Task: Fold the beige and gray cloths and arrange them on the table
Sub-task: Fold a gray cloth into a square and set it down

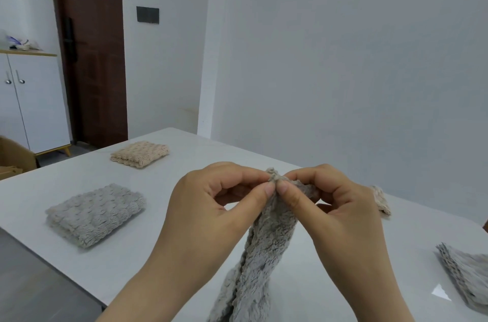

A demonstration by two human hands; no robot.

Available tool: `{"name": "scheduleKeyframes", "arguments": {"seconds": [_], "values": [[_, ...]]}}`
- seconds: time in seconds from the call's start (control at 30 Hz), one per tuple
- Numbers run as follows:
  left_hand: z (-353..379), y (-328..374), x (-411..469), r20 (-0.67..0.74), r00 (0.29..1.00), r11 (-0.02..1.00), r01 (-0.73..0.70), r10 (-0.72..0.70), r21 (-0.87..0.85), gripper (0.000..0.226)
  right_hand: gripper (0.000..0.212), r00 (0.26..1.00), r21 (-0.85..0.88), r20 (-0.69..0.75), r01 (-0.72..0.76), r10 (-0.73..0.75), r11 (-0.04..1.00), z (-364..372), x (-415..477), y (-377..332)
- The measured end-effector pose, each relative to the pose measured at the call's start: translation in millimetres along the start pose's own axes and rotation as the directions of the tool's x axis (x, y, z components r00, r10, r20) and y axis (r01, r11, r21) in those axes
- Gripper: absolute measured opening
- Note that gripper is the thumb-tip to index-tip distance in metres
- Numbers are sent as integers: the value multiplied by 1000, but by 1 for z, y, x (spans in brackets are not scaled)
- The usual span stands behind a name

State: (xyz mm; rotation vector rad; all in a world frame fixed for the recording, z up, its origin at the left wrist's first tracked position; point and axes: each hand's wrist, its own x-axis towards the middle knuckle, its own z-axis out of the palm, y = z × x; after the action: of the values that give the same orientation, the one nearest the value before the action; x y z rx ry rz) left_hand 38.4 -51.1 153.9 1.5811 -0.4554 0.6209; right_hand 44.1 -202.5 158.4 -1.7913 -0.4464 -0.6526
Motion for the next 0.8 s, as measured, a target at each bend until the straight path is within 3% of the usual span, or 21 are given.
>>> {"name": "scheduleKeyframes", "arguments": {"seconds": [0.23, 0.47, 0.8], "values": [[-2, -2, 3, -24, 997, 987, -73, 77, 141, 17, 10, 999, -44, 45, 5, -3, 999, -5, 0, 2], [-8, -6, 12, -68, 995, 970, -58, 76, 238, 18, 22, 993, -223, 91, 88, -69, 971, -10, -1, 4], [-23, -13, 25, -159, 983, 954, -43, 94, 297, 17, 31, 962, -571, 257, 230, -94, 788, -32, 3, 6]]}}
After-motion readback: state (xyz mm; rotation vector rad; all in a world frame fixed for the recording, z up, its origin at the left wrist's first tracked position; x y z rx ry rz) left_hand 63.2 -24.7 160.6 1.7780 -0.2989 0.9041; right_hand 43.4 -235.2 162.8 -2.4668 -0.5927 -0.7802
